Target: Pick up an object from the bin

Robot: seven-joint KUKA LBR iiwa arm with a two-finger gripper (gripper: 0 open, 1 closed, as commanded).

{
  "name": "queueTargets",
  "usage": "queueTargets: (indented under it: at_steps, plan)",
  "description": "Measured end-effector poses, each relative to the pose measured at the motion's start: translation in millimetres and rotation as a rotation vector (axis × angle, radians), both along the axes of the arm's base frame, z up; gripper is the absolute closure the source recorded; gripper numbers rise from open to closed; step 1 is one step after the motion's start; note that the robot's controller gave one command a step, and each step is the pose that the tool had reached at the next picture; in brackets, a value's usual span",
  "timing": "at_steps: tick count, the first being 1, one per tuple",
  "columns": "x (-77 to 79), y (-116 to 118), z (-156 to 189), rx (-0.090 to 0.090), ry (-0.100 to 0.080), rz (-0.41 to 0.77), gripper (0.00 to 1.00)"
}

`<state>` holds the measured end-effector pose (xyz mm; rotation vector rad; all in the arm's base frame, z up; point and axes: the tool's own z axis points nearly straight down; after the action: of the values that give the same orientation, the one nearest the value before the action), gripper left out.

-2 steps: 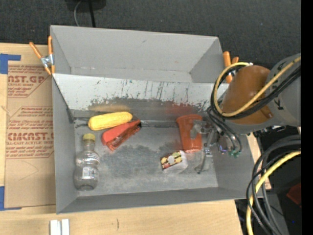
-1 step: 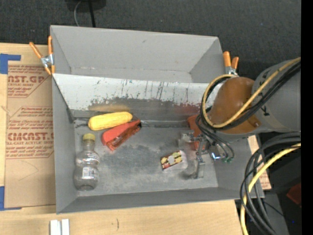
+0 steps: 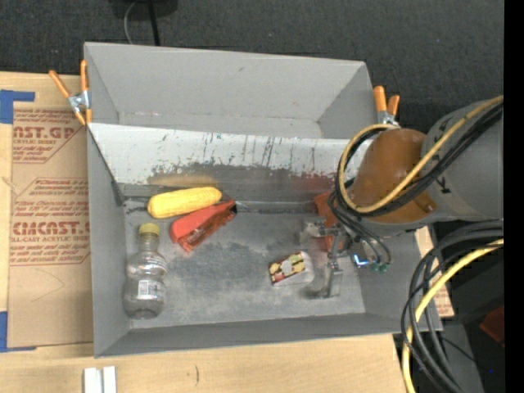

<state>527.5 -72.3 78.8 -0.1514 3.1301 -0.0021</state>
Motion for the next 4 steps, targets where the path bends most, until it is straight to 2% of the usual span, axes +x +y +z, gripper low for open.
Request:
queueTargets:
  at_steps: [1,2,3,4]
  plan:
    - [2.0,31,-5,-0.003,0.001,-0.014,0.0]
    - [12.4,15,-7,0.002,-0.003,0.061,1.0]
    - [12.9,13,-7,0.0,-0.004,0.059,1.0]
    - [6.8,13,80,0.002,-0.005,0.087,1.0]
